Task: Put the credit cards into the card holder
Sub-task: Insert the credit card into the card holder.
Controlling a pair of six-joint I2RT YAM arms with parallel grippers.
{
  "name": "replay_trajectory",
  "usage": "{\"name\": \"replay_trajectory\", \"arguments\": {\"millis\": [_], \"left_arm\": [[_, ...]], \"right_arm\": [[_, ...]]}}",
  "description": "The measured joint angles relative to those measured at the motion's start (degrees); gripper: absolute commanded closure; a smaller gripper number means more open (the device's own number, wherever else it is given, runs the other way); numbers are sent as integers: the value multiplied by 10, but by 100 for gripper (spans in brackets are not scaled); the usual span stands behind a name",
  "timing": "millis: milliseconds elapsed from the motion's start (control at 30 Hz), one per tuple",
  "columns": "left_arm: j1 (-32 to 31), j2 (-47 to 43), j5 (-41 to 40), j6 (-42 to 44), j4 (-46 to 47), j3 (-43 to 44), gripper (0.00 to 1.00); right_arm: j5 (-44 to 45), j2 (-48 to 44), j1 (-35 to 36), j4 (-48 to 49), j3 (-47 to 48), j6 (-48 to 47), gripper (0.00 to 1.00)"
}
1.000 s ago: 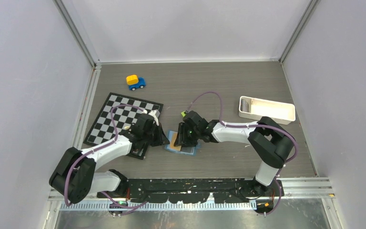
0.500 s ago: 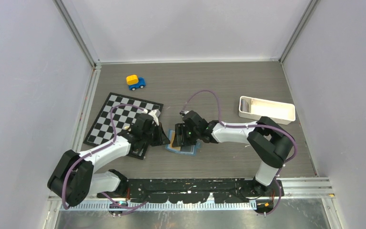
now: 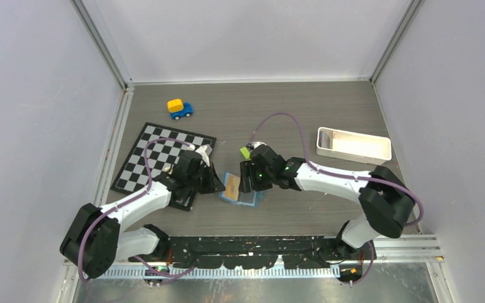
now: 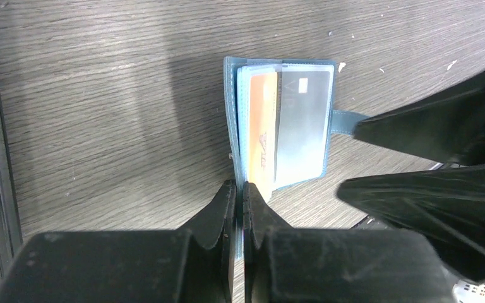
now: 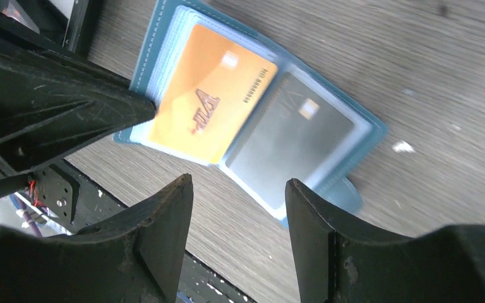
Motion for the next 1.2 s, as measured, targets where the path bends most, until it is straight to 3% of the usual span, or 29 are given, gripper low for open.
{"name": "replay_trajectory", "arguments": {"millis": [300, 667, 800, 1000, 1200], "left_arm": [[0, 0, 0, 0, -3, 0, 100], [0, 0, 0, 0, -6, 0, 100], [0, 0, 0, 0, -6, 0, 100], [0, -5, 0, 3, -12, 0, 100], [0, -8, 5, 4, -11, 0, 100]], "right_arm": [[127, -61, 0, -130, 0, 54, 45], [141, -22, 11, -144, -3, 86, 51], [145, 1, 11, -141, -3, 91, 62], [152, 20, 11, -125, -10, 101, 94], [146, 35, 10, -101, -16, 109, 99]]}}
